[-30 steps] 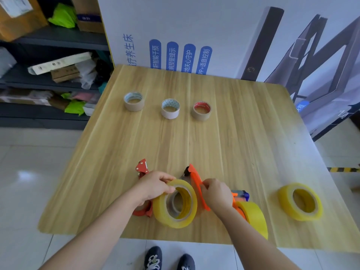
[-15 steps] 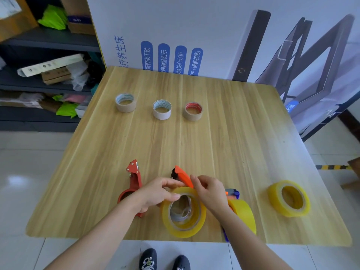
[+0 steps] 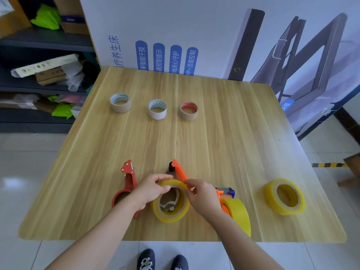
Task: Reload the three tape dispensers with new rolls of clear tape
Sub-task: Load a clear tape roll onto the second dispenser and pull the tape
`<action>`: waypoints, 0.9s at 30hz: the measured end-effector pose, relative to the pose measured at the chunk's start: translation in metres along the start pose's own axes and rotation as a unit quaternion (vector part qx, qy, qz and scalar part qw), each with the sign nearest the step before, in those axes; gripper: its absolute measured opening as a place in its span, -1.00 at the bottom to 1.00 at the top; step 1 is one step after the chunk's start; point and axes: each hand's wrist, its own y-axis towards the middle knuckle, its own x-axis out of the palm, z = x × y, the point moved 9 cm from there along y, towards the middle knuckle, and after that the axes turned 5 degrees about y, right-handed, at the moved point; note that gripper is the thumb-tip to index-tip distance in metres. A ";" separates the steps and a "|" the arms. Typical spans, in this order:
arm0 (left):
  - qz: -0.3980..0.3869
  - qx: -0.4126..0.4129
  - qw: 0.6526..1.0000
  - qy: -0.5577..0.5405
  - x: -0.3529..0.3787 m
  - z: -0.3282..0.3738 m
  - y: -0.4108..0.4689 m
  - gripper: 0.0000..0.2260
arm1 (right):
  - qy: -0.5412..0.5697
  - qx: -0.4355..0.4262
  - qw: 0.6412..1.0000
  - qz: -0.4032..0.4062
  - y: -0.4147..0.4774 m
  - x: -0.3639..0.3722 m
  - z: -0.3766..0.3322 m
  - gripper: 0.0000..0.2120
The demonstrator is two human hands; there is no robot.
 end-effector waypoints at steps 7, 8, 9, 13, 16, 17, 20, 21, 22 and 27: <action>0.043 0.012 0.995 0.089 -0.013 0.007 0.016 -0.73 | -0.004 0.007 1.000 -0.001 0.010 0.008 -0.008 -0.68; 0.044 0.010 0.995 0.092 -0.014 0.006 0.019 -0.73 | -0.004 0.009 1.000 -0.003 0.012 0.009 -0.009 -0.66; 0.045 0.008 0.995 0.093 -0.014 0.005 0.022 -0.73 | -0.010 0.009 1.000 -0.006 0.014 0.011 -0.010 -0.65; 0.056 -0.018 0.986 0.157 -0.015 -0.004 0.035 -0.68 | -0.057 -0.006 0.998 -0.025 0.018 0.021 -0.014 -0.65; 0.074 -0.054 0.949 0.300 -0.018 -0.009 0.043 -0.65 | -0.123 -0.024 0.988 -0.085 0.019 0.039 -0.015 -0.66; 0.074 -0.061 0.938 0.332 -0.018 -0.009 0.045 -0.66 | -0.144 -0.031 0.983 -0.109 0.020 0.044 -0.015 -0.67; 0.069 -0.067 0.928 0.359 -0.018 -0.008 0.048 -0.68 | -0.153 -0.039 0.977 -0.145 0.023 0.047 -0.017 -0.72; 0.069 -0.068 0.928 0.360 -0.018 -0.008 0.048 -0.69 | -0.148 -0.046 0.978 -0.142 0.022 0.046 -0.020 -0.72; 0.071 -0.066 0.927 0.362 -0.019 -0.008 0.048 -0.70 | -0.146 -0.061 0.979 -0.132 0.019 0.046 -0.025 -0.69; 0.083 -0.055 0.939 0.328 -0.018 -0.005 0.038 -0.70 | -0.207 -0.182 0.954 -0.120 -0.005 0.068 -0.049 -0.65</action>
